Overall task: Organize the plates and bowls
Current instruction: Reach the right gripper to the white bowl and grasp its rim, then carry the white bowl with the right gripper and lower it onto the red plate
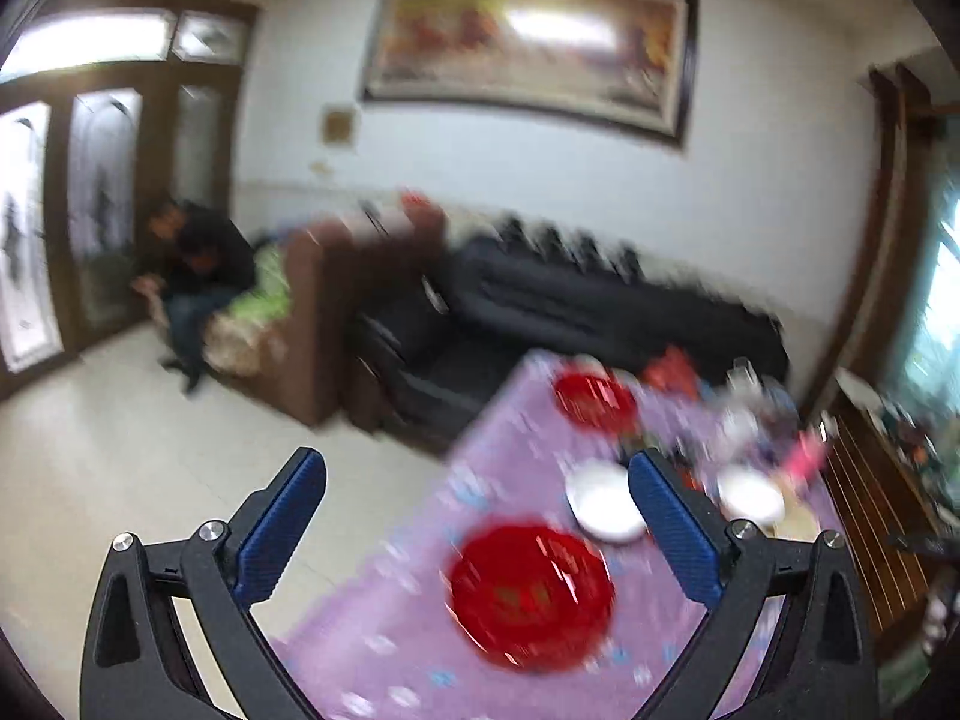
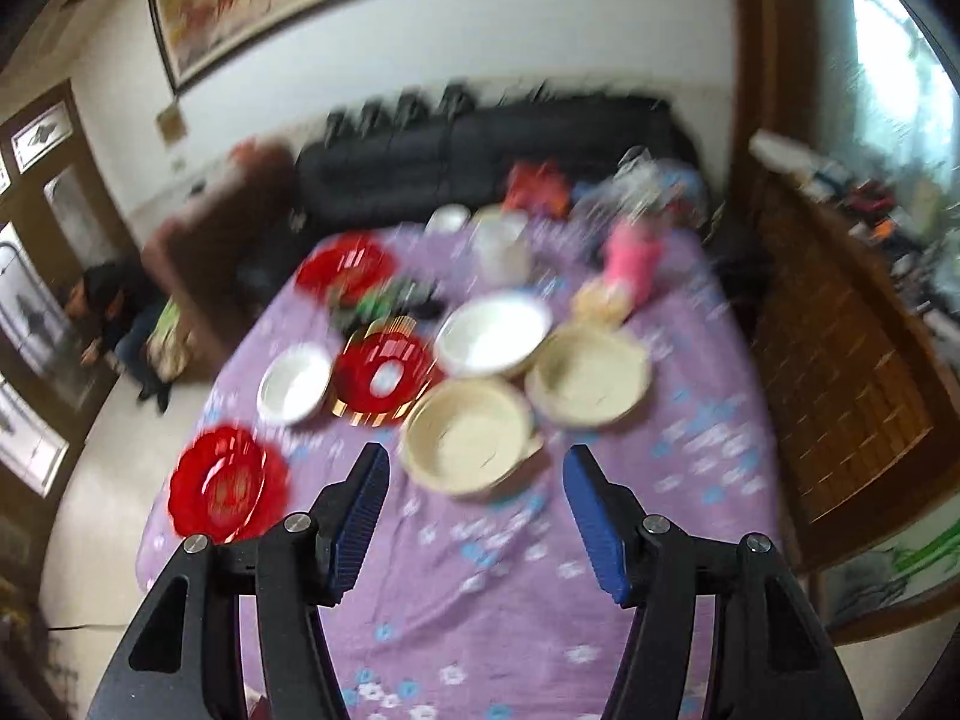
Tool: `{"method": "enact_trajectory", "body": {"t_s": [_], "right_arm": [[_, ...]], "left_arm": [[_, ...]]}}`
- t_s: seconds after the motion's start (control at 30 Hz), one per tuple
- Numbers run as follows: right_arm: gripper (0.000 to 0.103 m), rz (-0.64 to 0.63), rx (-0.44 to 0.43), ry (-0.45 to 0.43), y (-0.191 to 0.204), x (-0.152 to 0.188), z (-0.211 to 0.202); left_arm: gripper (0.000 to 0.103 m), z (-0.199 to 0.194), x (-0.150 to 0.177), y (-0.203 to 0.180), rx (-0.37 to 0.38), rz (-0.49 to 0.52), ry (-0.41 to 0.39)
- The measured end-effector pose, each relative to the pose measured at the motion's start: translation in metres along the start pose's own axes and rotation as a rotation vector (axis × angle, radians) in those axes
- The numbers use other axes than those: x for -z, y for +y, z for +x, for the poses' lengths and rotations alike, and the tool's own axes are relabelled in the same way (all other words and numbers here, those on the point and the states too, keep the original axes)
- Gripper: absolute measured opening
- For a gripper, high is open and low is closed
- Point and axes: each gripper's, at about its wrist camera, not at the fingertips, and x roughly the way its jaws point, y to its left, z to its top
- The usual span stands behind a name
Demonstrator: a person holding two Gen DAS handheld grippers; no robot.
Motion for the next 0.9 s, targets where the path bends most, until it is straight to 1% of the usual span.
{"method": "enact_trajectory", "body": {"t_s": [0.03, 0.13, 0.17, 0.23, 0.27, 0.37, 0.43, 0.53, 0.57, 0.6, 0.63, 0.73, 0.8, 0.87, 0.9], "right_arm": [[0.065, 0.009, -0.021, 0.024, 0.001, 0.002, 0.016], [0.064, 0.042, -0.101, 0.093, 0.018, 0.014, 0.076], [0.064, 0.052, -0.141, 0.115, 0.028, 0.016, 0.099], [0.064, 0.069, -0.186, 0.136, 0.047, 0.019, 0.129], [0.064, 0.084, -0.217, 0.144, 0.057, 0.019, 0.147], [0.064, 0.125, -0.271, 0.163, 0.09, 0.012, 0.194], [0.064, 0.164, -0.311, 0.208, 0.111, 0.008, 0.229], [0.065, 0.204, -0.315, 0.233, 0.136, -0.002, 0.267], [0.064, 0.209, -0.295, 0.234, 0.146, -0.006, 0.282], [0.064, 0.218, -0.285, 0.234, 0.149, -0.009, 0.288], [0.063, 0.242, -0.284, 0.241, 0.155, -0.012, 0.301], [0.058, 0.304, -0.255, 0.27, 0.161, -0.016, 0.326], [0.05, 0.345, -0.258, 0.289, 0.162, -0.014, 0.344], [0.028, 0.364, -0.266, 0.292, 0.162, -0.014, 0.356], [0.024, 0.374, -0.272, 0.284, 0.16, -0.014, 0.358]], "left_arm": [[0.101, 0.013, 0.01, -0.004, 0.013, 0.001, 0.023], [0.101, 0.053, 0.055, -0.011, 0.057, 0.012, 0.125], [0.101, 0.069, 0.066, -0.009, 0.073, 0.008, 0.16], [0.101, 0.093, 0.076, -0.004, 0.091, 0.003, 0.208], [0.101, 0.099, 0.08, 0.0, 0.094, -0.002, 0.219], [0.101, 0.107, 0.086, 0.018, 0.104, -0.028, 0.226], [0.101, 0.107, 0.089, 0.034, 0.099, -0.034, 0.217], [0.101, 0.104, 0.093, 0.052, 0.046, 0.004, 0.202], [0.101, 0.107, 0.094, 0.057, 0.027, 0.017, 0.198], [0.101, 0.108, 0.094, 0.064, 0.009, 0.033, 0.196], [0.101, 0.109, 0.094, 0.068, 0.004, 0.039, 0.197], [0.101, 0.112, 0.091, 0.082, 0.005, 0.044, 0.2], [0.101, 0.114, 0.09, 0.086, 0.003, 0.046, 0.208], [0.101, 0.117, 0.091, 0.087, 0.0, 0.053, 0.217], [0.101, 0.119, 0.091, 0.085, 0.003, 0.057, 0.222]]}}
